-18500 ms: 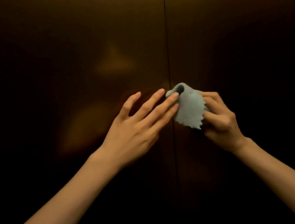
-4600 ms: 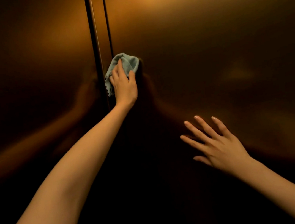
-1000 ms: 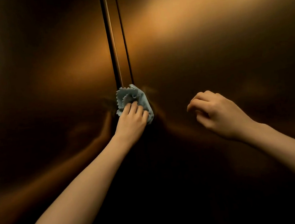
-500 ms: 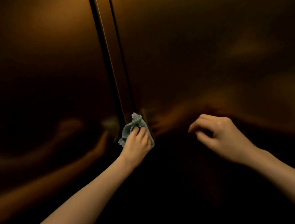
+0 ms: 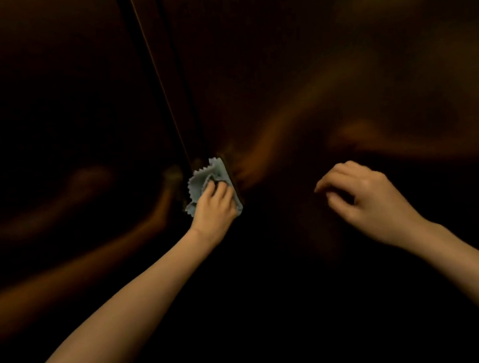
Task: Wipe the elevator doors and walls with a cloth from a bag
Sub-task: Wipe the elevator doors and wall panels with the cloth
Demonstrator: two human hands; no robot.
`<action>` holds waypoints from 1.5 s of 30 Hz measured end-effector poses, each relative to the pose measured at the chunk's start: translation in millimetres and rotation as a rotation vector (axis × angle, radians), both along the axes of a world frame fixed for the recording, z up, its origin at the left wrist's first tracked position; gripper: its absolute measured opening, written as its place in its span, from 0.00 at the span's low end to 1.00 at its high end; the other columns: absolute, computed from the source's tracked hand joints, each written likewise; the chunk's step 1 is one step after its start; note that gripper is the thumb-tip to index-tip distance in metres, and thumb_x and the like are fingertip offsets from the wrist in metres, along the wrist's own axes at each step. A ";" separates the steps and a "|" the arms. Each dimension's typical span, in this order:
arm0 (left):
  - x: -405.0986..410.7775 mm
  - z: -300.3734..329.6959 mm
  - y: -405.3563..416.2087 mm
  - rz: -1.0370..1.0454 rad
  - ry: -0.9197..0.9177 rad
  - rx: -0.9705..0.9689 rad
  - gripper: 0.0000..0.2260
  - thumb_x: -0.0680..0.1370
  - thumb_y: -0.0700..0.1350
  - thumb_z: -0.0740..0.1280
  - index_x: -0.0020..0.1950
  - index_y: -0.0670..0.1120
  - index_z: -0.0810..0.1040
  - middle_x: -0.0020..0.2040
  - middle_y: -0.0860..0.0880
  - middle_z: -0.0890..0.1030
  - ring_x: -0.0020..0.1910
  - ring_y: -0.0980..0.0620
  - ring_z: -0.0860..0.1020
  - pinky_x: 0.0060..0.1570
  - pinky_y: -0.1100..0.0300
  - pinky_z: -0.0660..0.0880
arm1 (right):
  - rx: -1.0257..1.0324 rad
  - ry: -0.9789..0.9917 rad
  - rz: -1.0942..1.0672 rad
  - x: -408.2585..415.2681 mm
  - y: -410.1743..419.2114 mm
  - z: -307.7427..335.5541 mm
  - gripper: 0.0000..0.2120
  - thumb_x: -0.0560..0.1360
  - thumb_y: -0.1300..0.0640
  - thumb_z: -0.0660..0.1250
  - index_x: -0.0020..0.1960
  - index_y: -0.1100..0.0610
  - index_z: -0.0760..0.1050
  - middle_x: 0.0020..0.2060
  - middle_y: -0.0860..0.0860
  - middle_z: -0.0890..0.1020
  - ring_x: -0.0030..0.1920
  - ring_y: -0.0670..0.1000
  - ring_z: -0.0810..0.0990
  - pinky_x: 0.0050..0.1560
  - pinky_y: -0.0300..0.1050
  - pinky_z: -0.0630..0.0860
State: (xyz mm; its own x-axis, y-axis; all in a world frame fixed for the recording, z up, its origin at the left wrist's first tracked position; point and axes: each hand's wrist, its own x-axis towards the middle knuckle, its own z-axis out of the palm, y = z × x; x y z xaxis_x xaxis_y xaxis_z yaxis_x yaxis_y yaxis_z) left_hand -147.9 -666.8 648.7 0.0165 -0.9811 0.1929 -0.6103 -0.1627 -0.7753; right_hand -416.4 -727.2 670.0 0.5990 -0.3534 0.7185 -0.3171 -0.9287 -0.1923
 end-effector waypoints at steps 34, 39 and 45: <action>-7.9 -173.5 -7.9 0.130 0.317 0.132 0.15 0.79 0.44 0.59 0.63 0.44 0.75 0.63 0.45 0.72 0.65 0.43 0.67 0.64 0.51 0.60 | -0.972 0.459 -0.596 -32.7 -75.0 -103.5 0.30 0.77 0.41 0.53 0.76 0.48 0.51 0.75 0.53 0.56 0.75 0.57 0.50 0.71 0.57 0.44; 9.0 -191.6 6.2 0.027 0.337 -0.106 0.11 0.68 0.41 0.72 0.49 0.40 0.82 0.48 0.44 0.80 0.52 0.43 0.77 0.56 0.51 0.66 | -0.923 0.451 -0.578 -32.4 -72.5 -101.8 0.29 0.78 0.43 0.53 0.76 0.48 0.51 0.75 0.53 0.56 0.76 0.56 0.43 0.71 0.57 0.44; -8.5 -219.3 5.3 0.187 0.355 0.156 0.17 0.78 0.45 0.61 0.66 0.42 0.73 0.62 0.46 0.73 0.65 0.45 0.69 0.64 0.53 0.62 | -0.778 0.506 -0.438 -32.3 -58.9 -106.9 0.32 0.72 0.52 0.59 0.75 0.52 0.55 0.75 0.56 0.54 0.75 0.57 0.49 0.71 0.60 0.42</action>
